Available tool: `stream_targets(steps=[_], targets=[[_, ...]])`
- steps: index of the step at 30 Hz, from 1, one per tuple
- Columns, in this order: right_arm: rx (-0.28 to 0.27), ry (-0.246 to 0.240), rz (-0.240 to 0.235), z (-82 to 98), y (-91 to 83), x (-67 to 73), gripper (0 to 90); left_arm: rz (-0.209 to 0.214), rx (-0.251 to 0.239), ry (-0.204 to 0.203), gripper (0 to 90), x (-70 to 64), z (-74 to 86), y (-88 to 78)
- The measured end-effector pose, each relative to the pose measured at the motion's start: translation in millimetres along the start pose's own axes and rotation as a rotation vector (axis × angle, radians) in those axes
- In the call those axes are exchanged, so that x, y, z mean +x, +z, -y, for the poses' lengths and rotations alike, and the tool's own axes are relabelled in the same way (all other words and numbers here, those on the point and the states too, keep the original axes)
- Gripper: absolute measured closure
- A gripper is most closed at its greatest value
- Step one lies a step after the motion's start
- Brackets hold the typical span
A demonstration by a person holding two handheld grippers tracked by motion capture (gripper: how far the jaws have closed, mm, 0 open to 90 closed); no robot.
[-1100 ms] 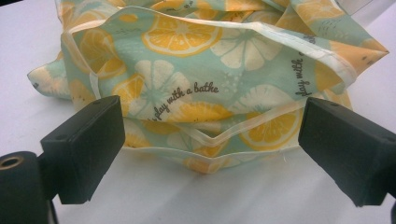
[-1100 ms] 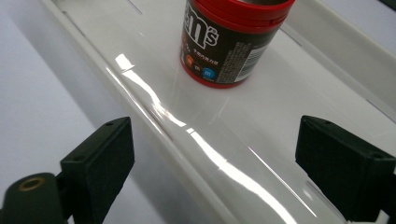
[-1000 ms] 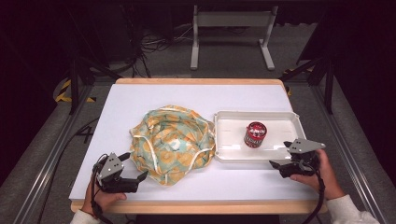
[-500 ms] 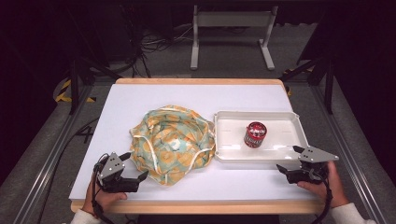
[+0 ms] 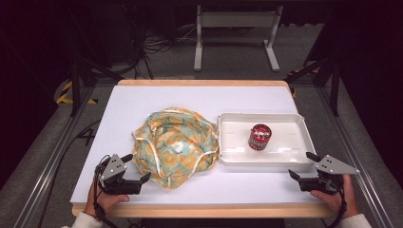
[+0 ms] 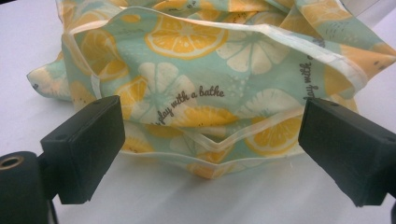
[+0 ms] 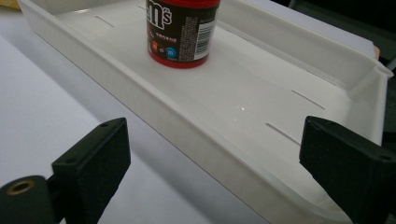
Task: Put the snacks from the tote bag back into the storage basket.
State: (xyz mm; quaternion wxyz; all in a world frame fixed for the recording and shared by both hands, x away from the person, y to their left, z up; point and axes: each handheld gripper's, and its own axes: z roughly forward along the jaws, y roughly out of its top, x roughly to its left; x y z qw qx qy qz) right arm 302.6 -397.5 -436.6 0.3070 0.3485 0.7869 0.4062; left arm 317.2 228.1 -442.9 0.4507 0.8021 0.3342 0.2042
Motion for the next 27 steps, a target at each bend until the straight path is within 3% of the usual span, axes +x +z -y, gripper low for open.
stream_targets(steps=[6, 15, 27], targets=[[-0.019, 0.007, 0.035, 3.7, -7.1, -0.7, 9.3, 0.005, 0.004, 0.010, 7.8, 1.1, -2.7, 4.9], [-0.031, 0.017, 0.040, 5.0, -10.2, 1.2, 9.2, 0.012, 0.004, 0.031, 7.7, -1.2, -5.5, 7.6], [-0.032, 0.005, 0.044, 1.0, -8.3, 2.5, 9.3, 0.006, -0.002, 0.023, 7.7, -0.4, -4.8, 5.3]])
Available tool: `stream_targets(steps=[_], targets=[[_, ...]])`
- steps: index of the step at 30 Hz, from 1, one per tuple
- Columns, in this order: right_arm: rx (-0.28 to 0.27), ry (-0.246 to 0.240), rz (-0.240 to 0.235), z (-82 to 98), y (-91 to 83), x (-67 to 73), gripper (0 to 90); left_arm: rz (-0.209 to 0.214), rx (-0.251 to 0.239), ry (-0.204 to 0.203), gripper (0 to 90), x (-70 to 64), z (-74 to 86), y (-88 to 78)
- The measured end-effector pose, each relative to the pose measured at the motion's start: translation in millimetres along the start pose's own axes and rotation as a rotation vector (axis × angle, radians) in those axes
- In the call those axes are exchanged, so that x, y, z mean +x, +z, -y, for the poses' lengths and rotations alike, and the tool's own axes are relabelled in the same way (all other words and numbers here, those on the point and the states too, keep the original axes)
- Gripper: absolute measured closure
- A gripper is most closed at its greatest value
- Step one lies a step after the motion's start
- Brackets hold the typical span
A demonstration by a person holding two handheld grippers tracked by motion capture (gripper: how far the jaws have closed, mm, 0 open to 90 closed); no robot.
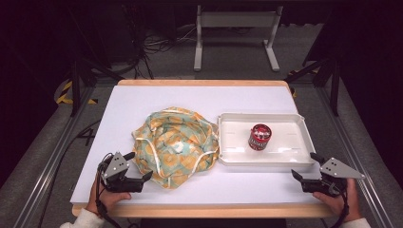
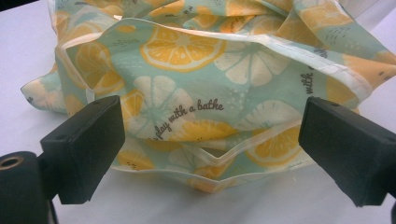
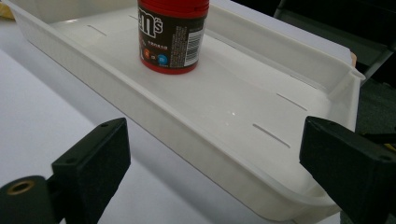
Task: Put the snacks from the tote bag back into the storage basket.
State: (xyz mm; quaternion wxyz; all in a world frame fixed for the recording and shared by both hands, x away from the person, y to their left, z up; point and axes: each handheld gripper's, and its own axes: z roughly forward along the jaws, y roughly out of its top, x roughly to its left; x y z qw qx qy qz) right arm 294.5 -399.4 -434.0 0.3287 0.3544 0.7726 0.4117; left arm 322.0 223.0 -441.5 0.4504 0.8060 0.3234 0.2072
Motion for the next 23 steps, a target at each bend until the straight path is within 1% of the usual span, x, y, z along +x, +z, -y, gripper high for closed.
stream_targets(steps=[11, 14, 21, 23], targets=[[0.002, -0.006, 0.000, -0.9, -0.1, 0.8, 9.1, -0.003, -0.002, -0.001, 7.7, 0.4, -0.2, 0.5], [0.006, 0.005, 0.010, -0.5, 0.4, 0.7, 8.7, -0.002, 0.002, 0.000, 7.7, 0.7, -0.7, 1.3], [0.012, 0.006, 0.002, -0.4, 1.1, 1.4, 8.6, -0.003, 0.001, -0.003, 7.7, 0.8, -1.5, 1.8], [0.012, 0.000, -0.003, -1.0, 1.5, 1.9, 8.6, -0.005, 0.001, -0.008, 7.7, 1.0, -1.4, 2.1]])
